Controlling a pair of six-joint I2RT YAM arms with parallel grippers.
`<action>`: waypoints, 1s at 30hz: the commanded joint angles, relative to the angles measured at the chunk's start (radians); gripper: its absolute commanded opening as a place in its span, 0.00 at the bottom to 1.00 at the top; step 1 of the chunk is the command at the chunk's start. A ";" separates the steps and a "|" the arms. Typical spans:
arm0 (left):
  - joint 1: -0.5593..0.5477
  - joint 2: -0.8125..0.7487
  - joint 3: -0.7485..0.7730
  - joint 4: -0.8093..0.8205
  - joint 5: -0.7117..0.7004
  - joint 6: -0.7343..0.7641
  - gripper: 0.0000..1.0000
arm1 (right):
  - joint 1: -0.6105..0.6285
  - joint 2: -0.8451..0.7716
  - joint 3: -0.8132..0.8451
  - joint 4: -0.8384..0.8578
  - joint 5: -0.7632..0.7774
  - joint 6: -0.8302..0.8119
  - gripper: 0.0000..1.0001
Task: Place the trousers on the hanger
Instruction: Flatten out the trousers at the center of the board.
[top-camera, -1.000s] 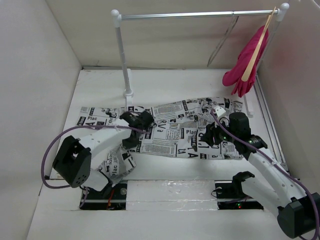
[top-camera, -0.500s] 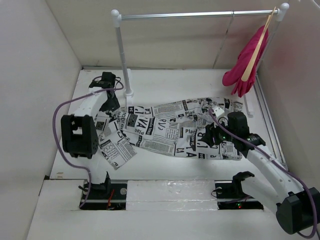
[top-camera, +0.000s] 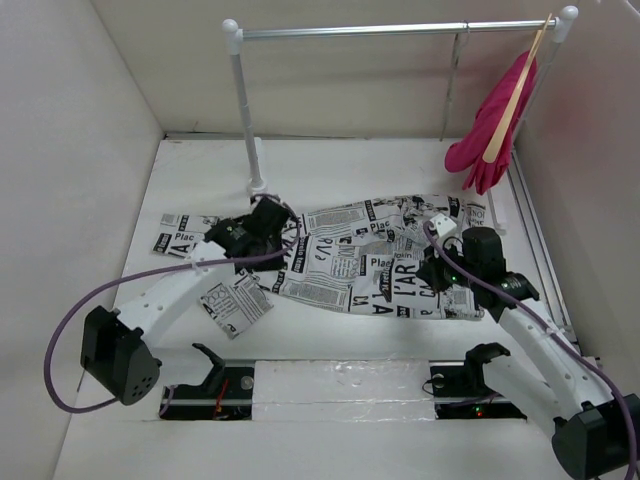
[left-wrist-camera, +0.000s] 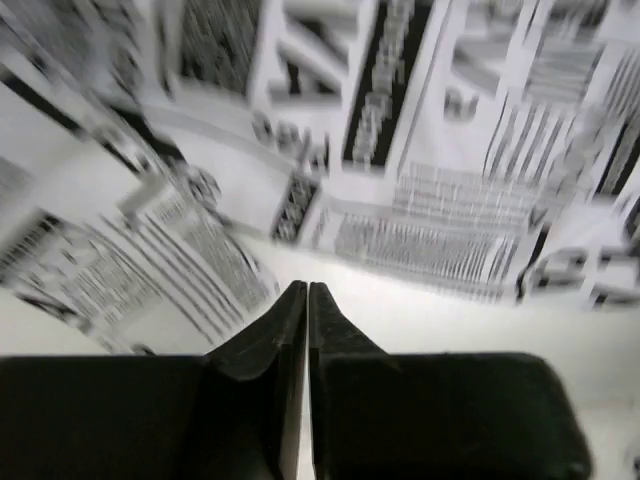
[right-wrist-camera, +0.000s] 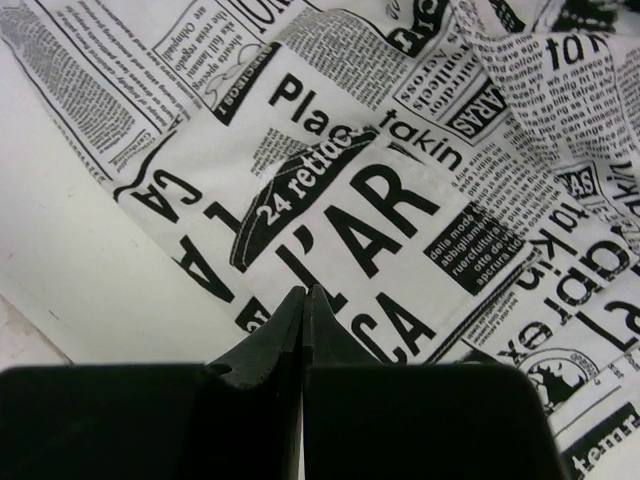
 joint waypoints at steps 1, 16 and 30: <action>-0.025 -0.022 -0.171 -0.078 0.088 -0.178 0.06 | -0.024 -0.012 0.037 -0.018 0.023 -0.016 0.00; -0.034 0.223 -0.303 0.004 -0.018 -0.299 0.42 | -0.024 0.008 0.017 0.068 -0.082 0.001 0.27; 0.019 0.125 -0.184 -0.038 -0.099 -0.269 0.00 | -0.033 0.005 0.028 0.064 -0.102 -0.015 0.27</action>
